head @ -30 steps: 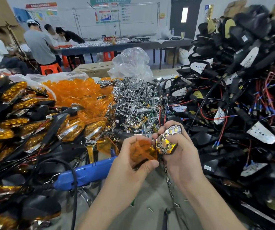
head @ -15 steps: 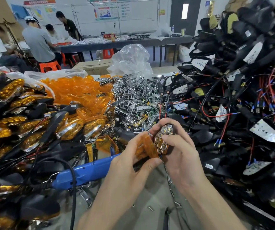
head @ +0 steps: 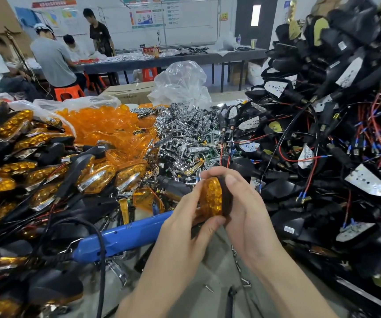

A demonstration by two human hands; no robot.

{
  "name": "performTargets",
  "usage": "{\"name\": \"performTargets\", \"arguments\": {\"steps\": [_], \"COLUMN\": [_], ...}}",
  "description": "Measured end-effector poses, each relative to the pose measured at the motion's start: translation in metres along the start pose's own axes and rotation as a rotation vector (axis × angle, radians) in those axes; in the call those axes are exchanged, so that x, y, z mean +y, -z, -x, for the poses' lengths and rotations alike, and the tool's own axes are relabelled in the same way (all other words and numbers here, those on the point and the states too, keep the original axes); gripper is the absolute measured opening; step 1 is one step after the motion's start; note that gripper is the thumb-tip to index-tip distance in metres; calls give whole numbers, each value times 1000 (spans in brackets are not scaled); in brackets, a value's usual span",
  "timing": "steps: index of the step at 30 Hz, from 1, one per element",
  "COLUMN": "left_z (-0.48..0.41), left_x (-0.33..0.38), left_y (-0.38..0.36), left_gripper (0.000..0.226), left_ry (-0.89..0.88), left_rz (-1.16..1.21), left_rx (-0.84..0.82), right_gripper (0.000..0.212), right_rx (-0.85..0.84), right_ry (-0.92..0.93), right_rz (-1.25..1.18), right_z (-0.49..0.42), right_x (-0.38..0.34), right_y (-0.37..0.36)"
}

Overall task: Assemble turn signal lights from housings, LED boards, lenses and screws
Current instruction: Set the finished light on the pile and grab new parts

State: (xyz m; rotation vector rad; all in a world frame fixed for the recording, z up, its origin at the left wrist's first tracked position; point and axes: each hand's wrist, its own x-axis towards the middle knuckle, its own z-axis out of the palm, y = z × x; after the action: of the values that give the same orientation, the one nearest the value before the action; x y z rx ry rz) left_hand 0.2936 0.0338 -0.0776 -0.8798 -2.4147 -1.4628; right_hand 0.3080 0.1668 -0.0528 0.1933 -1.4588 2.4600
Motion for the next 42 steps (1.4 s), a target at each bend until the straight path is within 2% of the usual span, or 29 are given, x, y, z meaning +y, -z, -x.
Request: {"name": "performTargets", "arguments": {"steps": [3, 11, 16, 18, 20, 23, 25, 30, 35, 42], "left_z": [-1, -1, -1, -1, -1, -3, -3, -3, -4, -3], "left_x": [-1, -1, 1, 4, 9, 18, 20, 21, 19, 20], "left_y": [-1, 0, 0, 3, 6, 13, 16, 16, 18, 20], "left_gripper": [64, 45, 49, 48, 44, 36, 34, 37, 33, 25], "left_ry": [-6, -45, -35, -36, -44, 46, 108, 85, -11, -34], "left_rz": [10, -13, -24, 13, 159, 408, 479, 444, 361, 318], "left_rx": [-5, 34, 9, -30, -89, -82, -90, -43, 69, 96], "right_gripper": [25, 33, 22, 16, 18, 21, 26, 30, 48, 42], "right_rx": [-13, -15, -3, 9, 11, -11, -55, -120, -188, -235], "right_ry": [23, 137, 200, 205, 235, 270, 295, 256, 160, 124], "right_rz": [56, 355, 516, 580, 610, 579, 549, 494, 331, 249], "right_z": [2, 4, 7, 8, 8, 8, 10, 11, 7, 7], "right_x": [1, 5, 8, 8, 8, 5, 4, 3, -1, 0], "right_y": [0, -5, -6, -6, -4, -2, -3, -3, -6, -5]}}
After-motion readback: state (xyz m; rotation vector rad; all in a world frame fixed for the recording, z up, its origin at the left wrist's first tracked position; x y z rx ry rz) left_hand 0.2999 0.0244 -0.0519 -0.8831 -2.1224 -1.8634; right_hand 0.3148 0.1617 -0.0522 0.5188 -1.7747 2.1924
